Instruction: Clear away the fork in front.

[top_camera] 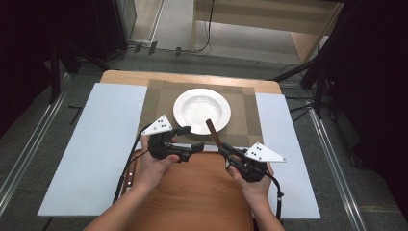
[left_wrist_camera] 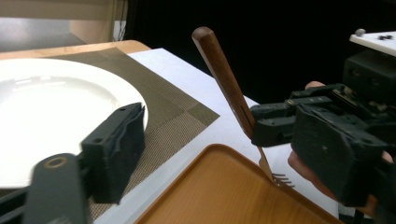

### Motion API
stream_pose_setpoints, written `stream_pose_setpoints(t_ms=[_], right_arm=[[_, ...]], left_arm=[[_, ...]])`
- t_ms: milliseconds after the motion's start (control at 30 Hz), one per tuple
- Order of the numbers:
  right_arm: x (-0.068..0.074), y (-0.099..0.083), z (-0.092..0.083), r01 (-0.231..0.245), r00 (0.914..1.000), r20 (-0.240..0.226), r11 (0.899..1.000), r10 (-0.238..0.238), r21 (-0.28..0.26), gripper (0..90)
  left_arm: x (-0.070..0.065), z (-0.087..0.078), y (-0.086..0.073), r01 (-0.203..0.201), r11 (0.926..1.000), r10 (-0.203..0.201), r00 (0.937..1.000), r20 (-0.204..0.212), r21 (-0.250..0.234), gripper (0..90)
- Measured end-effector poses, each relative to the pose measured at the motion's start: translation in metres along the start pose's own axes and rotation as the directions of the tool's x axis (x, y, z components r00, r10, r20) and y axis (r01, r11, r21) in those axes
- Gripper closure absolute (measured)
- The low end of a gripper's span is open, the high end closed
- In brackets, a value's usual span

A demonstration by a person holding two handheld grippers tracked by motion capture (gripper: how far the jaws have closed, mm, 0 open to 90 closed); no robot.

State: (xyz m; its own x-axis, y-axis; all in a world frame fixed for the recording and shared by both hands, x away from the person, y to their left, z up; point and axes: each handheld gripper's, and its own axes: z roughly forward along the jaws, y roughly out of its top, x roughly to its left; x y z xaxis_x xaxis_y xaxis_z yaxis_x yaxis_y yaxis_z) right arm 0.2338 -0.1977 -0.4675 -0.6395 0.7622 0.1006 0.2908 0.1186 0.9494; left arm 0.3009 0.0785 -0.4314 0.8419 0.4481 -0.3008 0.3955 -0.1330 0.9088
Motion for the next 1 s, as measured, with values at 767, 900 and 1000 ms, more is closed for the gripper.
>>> stream_pose_setpoints(t_ms=[767, 900, 1000], right_arm=[[0.021, -0.001, 0.011, 0.055, 0.9981, -0.029, 0.998, -0.055, -0.002, 77.2], [0.024, -0.001, 0.012, 0.069, 0.9973, -0.024, 0.998, -0.069, -0.005, 77.3], [0.026, -0.001, 0.013, 0.077, 0.9970, -0.009, 0.997, -0.077, 0.006, 77.3]], left_arm=[[-0.005, 0.009, 0.002, 0.102, 0.9946, -0.103, 0.9946, 0.018, 0.016, 53.5], [-0.004, 0.011, 0.001, 0.121, 0.9923, -0.122, 0.9924, 0.020, 0.026, 57.3], [-0.002, 0.012, 0.000, 0.137, 0.9900, -0.138, 0.9896, 0.039, 0.035, 60.7]])
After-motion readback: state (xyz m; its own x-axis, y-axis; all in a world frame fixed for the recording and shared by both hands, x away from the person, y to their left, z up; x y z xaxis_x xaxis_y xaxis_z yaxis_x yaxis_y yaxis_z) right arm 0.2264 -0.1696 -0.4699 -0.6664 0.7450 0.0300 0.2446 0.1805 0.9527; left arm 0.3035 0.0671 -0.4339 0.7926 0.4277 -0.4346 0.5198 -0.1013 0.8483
